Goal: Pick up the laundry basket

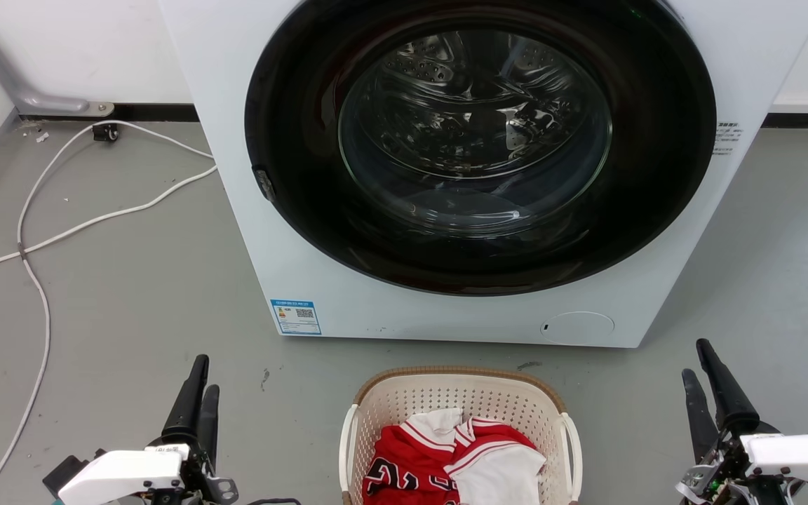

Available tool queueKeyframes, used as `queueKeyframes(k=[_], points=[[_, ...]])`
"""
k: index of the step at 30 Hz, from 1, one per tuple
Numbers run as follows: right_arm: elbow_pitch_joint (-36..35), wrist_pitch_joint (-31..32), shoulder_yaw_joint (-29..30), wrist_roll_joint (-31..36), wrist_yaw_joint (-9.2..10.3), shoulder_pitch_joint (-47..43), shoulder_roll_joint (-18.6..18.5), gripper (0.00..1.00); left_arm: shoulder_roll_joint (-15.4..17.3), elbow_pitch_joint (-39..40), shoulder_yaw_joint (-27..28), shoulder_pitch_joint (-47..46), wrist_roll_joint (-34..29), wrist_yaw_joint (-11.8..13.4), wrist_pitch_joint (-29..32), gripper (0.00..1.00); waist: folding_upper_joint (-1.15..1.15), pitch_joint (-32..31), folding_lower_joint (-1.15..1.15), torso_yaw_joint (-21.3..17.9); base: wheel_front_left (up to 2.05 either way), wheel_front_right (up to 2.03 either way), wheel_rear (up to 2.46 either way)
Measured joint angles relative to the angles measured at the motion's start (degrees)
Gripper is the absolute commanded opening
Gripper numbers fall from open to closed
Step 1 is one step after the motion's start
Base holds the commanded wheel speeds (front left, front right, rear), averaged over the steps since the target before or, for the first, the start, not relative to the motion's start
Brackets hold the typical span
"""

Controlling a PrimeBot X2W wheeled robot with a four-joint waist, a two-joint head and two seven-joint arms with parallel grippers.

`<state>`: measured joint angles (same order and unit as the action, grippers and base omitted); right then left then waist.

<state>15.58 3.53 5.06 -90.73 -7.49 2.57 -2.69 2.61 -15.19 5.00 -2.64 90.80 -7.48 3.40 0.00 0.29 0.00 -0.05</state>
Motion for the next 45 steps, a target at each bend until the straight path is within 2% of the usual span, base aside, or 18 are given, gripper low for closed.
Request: queueKeyframes(k=[7,15,22,30,36,41,42,45], points=[[-0.5,-1.7,1.0,3.8,0.00,-0.3,0.0,1.00,0.0,0.3,0.5,0.6,-1.7,0.0,-1.7,1.00,0.00,0.0,0.00,0.0,0.00,0.00,0.00],[-0.5,-3.6,2.9,12.5,0.00,-0.3,0.0,1.00,0.1,0.1,1.3,1.0,-6.0,0.0,-3.7,1.00,0.00,0.0,0.00,-0.1,0.00,0.00,0.00],[-2.5,-5.1,3.7,23.7,0.00,-0.3,0.0,1.00,0.0,2.1,2.4,1.1,-11.6,0.0,-5.2,1.00,0.00,0.1,0.00,-0.1,0.00,0.00,0.00],[-7.5,-6.8,3.4,38.3,0.00,-0.5,0.0,1.00,0.1,5.6,4.2,1.2,-20.5,0.0,-6.8,1.00,0.00,0.3,0.00,-0.2,0.00,0.00,0.00],[-12.0,-8.0,3.0,47.0,0.00,-0.6,0.0,1.00,0.1,9.3,2.7,1.6,-27.3,0.0,-7.9,1.00,0.00,0.4,0.00,-0.2,0.00,0.00,0.00],[-14.3,-8.7,1.7,53.1,0.01,-1.5,0.0,1.00,0.1,12.4,0.5,2.4,-35.7,0.0,-8.7,1.00,0.00,0.6,0.00,-0.2,0.00,0.00,0.00],[-15.2,-9.4,1.3,56.1,0.00,-1.5,0.0,1.00,0.1,13.7,-1.4,2.7,-41.1,0.8,-9.3,1.00,0.00,0.6,0.00,-0.3,0.00,0.00,0.00],[-15.8,-9.9,0.6,59.4,0.00,-1.9,0.0,1.00,0.1,14.7,-3.5,3.3,-45.8,1.5,-9.8,1.00,0.00,0.7,0.00,-0.4,0.00,0.00,0.00]])
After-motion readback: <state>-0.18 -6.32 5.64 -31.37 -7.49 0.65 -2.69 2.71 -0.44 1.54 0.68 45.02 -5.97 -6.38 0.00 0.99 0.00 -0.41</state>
